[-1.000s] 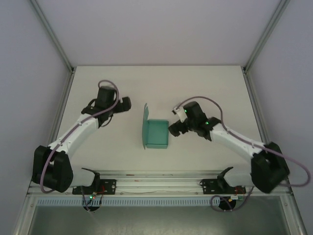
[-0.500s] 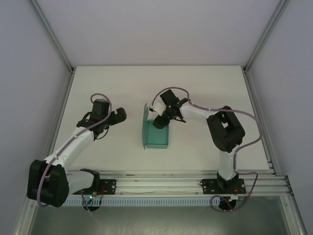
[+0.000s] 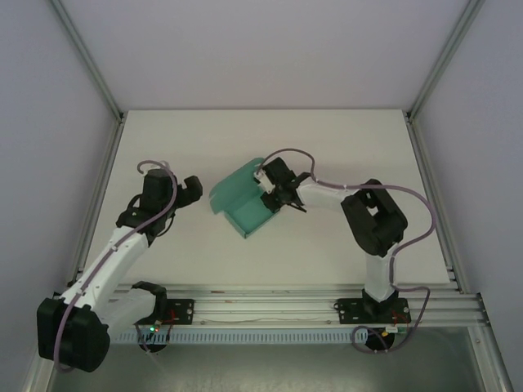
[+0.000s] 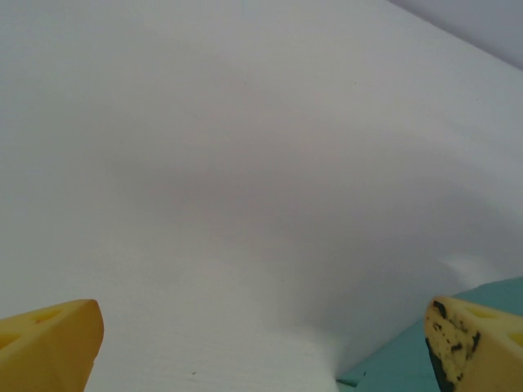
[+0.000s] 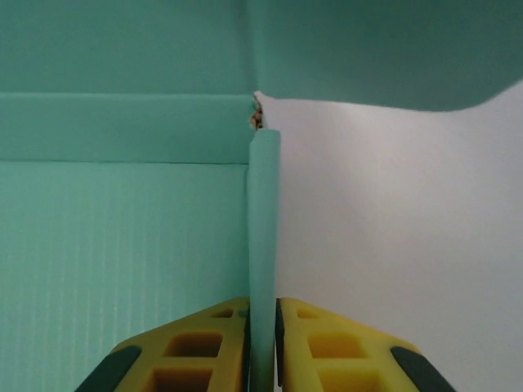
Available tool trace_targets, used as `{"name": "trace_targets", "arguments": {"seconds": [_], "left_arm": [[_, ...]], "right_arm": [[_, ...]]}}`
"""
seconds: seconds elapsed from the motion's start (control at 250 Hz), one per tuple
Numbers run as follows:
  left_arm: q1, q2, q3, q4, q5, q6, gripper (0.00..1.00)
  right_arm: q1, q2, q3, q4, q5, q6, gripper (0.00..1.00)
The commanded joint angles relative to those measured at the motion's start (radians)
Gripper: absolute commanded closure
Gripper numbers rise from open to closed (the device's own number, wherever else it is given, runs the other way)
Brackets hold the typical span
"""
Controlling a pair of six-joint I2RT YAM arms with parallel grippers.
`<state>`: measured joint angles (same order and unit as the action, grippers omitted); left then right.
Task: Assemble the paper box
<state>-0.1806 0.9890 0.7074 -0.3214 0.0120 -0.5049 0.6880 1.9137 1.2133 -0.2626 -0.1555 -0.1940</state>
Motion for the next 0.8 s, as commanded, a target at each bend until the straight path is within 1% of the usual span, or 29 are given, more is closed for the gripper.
{"name": "trace_targets", "arguments": {"seconds": [0.0, 0.032, 0.088, 0.208, 0.288, 0.376, 0.54, 0.592, 0.704, 0.799], "left_arm": [[0.007, -0.012, -0.02, 0.0, -0.035, -0.022, 0.0], [0.008, -0.008, -0.022, 0.005, -0.032, -0.024, 0.0], [0.007, 0.001, -0.02, 0.01, -0.028, -0.024, 0.0], [0.007, 0.027, -0.008, 0.007, -0.021, -0.024, 0.0], [0.007, 0.043, -0.011, 0.02, -0.014, -0.026, 0.0], [0.008, 0.06, -0.007, 0.028, -0.005, -0.025, 0.0], [0.007, 0.079, -0.006, 0.049, 0.049, 0.005, 0.0], [0.007, 0.085, -0.007, 0.054, 0.07, 0.008, 0.0], [0.007, 0.088, -0.001, 0.081, 0.132, 0.039, 0.0], [0.007, 0.093, -0.003, 0.125, 0.206, 0.076, 0.0]], "right_arm": [[0.023, -0.066, -0.031, -0.019, 0.208, 0.336, 0.85], [0.025, -0.068, -0.04, -0.04, 0.215, 0.4, 0.88], [0.035, -0.068, -0.057, -0.086, 0.276, 0.529, 0.9], [0.071, -0.07, -0.057, -0.239, 0.397, 0.725, 0.91], [0.097, -0.067, -0.044, -0.327, 0.426, 0.824, 0.91], [0.128, -0.073, -0.044, -0.352, 0.434, 0.86, 0.88], [0.143, -0.088, -0.015, -0.39, 0.517, 0.827, 0.79], [0.142, -0.087, 0.002, -0.399, 0.525, 0.807, 0.76], [0.142, -0.098, 0.008, -0.376, 0.518, 0.769, 0.67], [0.142, -0.127, 0.01, -0.362, 0.517, 0.73, 0.53]]}}
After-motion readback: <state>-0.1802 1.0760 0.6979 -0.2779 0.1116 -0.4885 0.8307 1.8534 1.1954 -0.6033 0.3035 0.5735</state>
